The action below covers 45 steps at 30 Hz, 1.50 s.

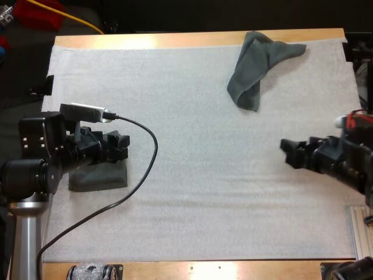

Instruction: Pick towel from pile, fold and stack

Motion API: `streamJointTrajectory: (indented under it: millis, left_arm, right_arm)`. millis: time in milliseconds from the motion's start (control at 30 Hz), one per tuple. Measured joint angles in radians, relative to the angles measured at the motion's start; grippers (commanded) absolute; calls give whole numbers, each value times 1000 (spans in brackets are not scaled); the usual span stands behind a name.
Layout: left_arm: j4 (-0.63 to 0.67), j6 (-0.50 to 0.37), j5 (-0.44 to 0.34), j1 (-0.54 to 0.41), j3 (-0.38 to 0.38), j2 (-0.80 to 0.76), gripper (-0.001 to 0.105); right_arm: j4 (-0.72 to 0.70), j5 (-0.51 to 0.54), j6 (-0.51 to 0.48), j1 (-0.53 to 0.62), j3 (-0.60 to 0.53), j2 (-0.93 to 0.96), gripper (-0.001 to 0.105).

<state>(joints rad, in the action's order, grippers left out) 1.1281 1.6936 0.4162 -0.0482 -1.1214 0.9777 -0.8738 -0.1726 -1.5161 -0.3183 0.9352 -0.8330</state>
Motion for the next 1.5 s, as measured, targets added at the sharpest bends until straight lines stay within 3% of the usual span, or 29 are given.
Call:
streamJointTrajectory:
  millis: [200,433,733,967,1500]
  left_arm:
    - [0,-12,0,0,0,0,63]
    - [8,-38,0,0,0,0,63]
    - [22,-78,-40,0,0,-36,63]
    - [22,-98,-81,0,0,-174,63]
    - [22,-98,-85,0,0,-556,63]
  right_arm:
    - [-34,-81,-57,206,0,0,68]
    - [-67,-93,-127,385,0,0,68]
    - [-73,-93,-227,393,0,33,68]
    - [-79,-93,-252,393,0,131,68]
    - [-109,-93,-256,393,0,501,68]
